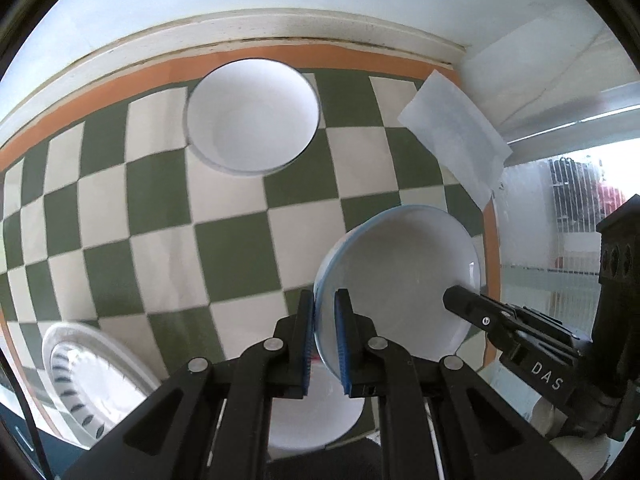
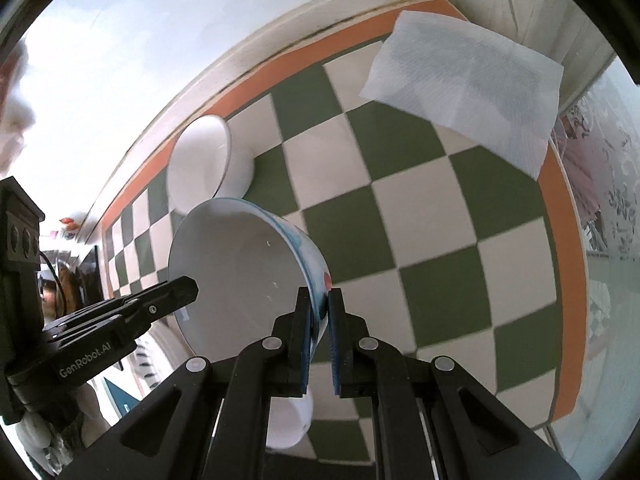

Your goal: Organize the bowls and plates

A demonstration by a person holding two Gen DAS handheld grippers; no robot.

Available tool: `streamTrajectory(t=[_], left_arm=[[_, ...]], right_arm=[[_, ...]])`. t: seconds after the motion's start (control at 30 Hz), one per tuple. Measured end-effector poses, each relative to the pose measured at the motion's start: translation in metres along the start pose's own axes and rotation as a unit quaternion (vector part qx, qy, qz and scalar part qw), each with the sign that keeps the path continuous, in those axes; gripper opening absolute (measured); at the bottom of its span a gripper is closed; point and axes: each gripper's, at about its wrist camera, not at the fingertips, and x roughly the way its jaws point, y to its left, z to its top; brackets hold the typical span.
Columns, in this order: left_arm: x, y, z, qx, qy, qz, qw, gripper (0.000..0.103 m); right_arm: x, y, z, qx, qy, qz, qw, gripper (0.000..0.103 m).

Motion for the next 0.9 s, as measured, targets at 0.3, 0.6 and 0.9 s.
streamTrajectory(t=[0.3, 0.6, 0.9], left_arm=[[-0.012, 0.025, -0.055, 0.005, 0.001, 0.007, 1.0, 0.008], [-0.002, 0.045, -0.088, -0.002, 0.019, 0.01, 0.9998, 0.008], [0.006, 0.048, -0.099, -0.001, 0.033, 0.012, 0.9994, 0.009]], right_arm=[[-0.005, 0.029, -0.066, -0.021, 0.011, -0.003, 1.0, 0.009], [0.02, 0.035, -0.104, -0.023, 0.039, -0.007, 0.999, 0.009], [0.03, 0.032, -0.114, -0.019, 0.054, -0.009, 0.998, 0.009]])
